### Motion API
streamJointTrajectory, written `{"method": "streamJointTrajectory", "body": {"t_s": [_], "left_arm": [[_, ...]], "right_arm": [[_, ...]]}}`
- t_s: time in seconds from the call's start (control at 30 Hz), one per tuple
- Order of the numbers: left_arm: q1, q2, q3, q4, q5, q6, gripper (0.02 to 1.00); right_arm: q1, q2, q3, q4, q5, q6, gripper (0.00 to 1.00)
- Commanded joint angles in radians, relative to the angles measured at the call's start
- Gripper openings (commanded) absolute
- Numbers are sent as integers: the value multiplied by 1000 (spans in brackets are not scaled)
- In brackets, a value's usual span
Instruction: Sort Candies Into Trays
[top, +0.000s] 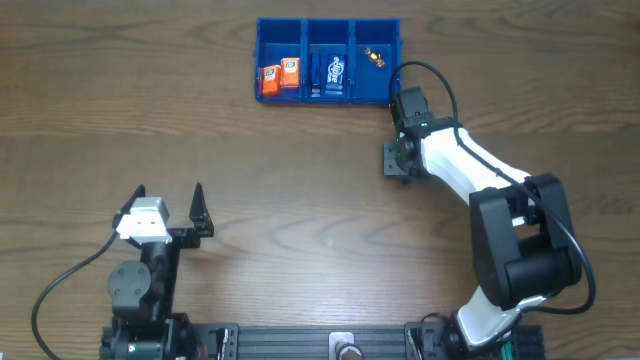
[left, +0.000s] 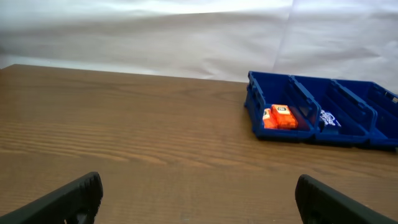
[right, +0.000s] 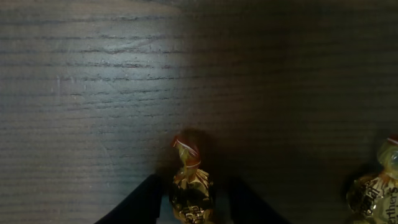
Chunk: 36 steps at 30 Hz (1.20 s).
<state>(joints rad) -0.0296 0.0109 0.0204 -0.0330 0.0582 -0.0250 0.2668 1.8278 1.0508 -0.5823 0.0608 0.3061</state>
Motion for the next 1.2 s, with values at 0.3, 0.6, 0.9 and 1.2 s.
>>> {"method": "streamJointTrajectory", "body": {"t_s": [0.3, 0.6, 0.9, 1.2], "left_arm": [[3, -5, -15, -41, 13, 11, 996], [3, -5, -15, -41, 13, 11, 998], [3, -5, -15, -41, 13, 11, 998], [3, -5, -15, -41, 13, 11, 998]], "right_arm": [[13, 5, 0, 13, 14, 7, 152], [196, -298, 55, -2, 78, 8, 139], [167, -106, 597, -61, 238, -22, 143], [89, 144, 756, -63, 187, 8, 145]]}}
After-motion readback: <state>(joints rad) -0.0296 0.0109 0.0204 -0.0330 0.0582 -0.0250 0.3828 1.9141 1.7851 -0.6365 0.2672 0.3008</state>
